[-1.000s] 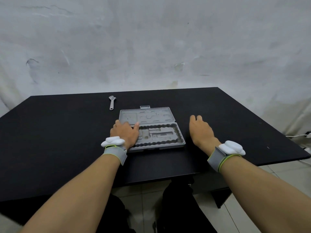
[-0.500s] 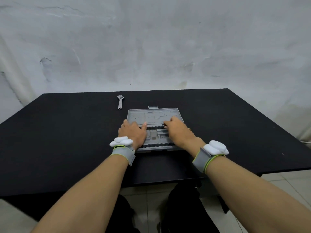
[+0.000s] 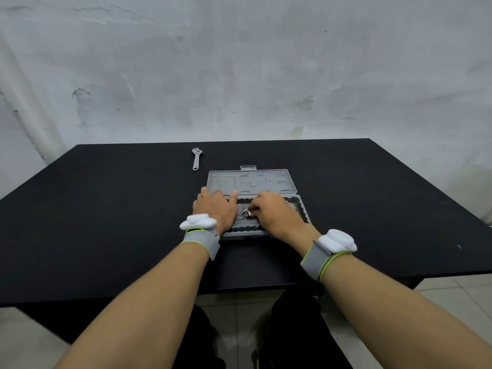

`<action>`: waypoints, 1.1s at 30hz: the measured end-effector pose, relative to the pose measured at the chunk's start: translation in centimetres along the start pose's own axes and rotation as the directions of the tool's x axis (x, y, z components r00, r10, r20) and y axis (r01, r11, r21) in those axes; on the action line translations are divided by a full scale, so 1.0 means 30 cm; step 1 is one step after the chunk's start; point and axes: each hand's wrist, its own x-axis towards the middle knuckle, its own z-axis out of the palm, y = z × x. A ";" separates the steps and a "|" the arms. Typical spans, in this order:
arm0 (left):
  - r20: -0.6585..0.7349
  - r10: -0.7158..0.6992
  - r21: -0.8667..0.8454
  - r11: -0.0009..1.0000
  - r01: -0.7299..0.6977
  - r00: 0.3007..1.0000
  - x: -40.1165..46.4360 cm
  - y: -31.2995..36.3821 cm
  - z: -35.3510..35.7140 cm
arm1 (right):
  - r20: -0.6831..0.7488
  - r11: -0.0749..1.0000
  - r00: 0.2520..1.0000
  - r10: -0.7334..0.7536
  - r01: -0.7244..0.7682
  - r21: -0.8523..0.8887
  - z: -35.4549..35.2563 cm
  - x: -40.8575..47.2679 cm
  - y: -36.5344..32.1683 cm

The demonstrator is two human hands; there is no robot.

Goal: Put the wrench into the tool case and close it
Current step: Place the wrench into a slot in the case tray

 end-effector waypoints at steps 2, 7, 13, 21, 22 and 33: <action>-0.002 0.003 0.000 1.000 -0.003 1.000 0.000 0.001 -0.001 | -0.017 1.000 1.000 -0.005 0.006 0.014 0.002 -0.006 -0.002; -0.003 -0.002 0.000 1.000 0.002 1.000 -0.003 -0.003 -0.001 | -0.041 0.999 0.999 -0.019 0.020 0.024 0.007 -0.013 -0.010; -0.008 0.000 0.004 1.000 0.000 1.000 -0.003 0.002 -0.004 | -0.058 1.000 0.998 -0.018 0.020 0.021 0.009 -0.019 -0.015; -0.009 0.006 0.001 1.000 -0.006 1.000 -0.005 -0.002 -0.005 | 0.024 1.000 1.000 0.014 -0.014 0.012 0.007 -0.020 -0.017; -0.007 0.007 0.003 1.000 -0.007 1.000 -0.005 -0.002 -0.005 | 0.037 1.000 0.999 0.017 -0.018 0.016 0.006 -0.020 -0.017; -0.008 0.004 -0.008 1.000 -0.004 1.000 -0.007 0.002 -0.008 | 0.061 1.000 0.998 0.000 0.001 -0.025 -0.007 -0.028 -0.016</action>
